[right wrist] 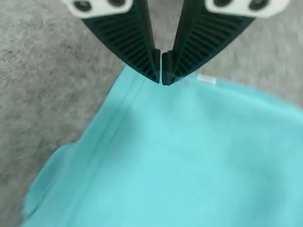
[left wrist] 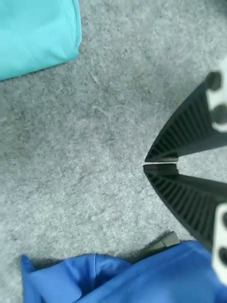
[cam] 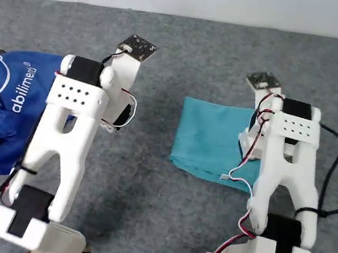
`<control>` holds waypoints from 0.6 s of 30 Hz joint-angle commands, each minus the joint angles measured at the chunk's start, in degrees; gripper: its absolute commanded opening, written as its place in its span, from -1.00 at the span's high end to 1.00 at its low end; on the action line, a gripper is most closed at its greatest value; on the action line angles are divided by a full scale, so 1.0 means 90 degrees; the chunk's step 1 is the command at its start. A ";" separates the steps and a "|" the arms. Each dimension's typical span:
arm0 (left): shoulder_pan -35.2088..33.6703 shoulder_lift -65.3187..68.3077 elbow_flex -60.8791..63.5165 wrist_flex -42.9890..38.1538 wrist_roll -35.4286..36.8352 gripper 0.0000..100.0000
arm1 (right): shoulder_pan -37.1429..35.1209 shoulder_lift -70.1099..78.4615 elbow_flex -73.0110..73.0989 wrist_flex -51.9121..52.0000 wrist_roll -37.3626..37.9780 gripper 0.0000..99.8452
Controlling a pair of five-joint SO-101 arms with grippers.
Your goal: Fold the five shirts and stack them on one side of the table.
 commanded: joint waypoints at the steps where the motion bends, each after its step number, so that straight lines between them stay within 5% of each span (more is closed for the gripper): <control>1: -0.0068 -0.0586 -0.0044 0.0147 0.0010 0.97 | -0.0063 -0.0063 -0.0381 -0.0464 -0.0625 0.70; 5: -0.0068 -0.0742 -0.0044 0.0147 0.0000 0.97 | -0.0034 0.0464 -0.0400 -0.0786 -0.1700 0.35; 18: -0.0068 -0.0742 -0.0044 0.0147 0.0000 0.97 | -0.0200 0.2369 -0.0420 -0.2027 -0.2462 0.41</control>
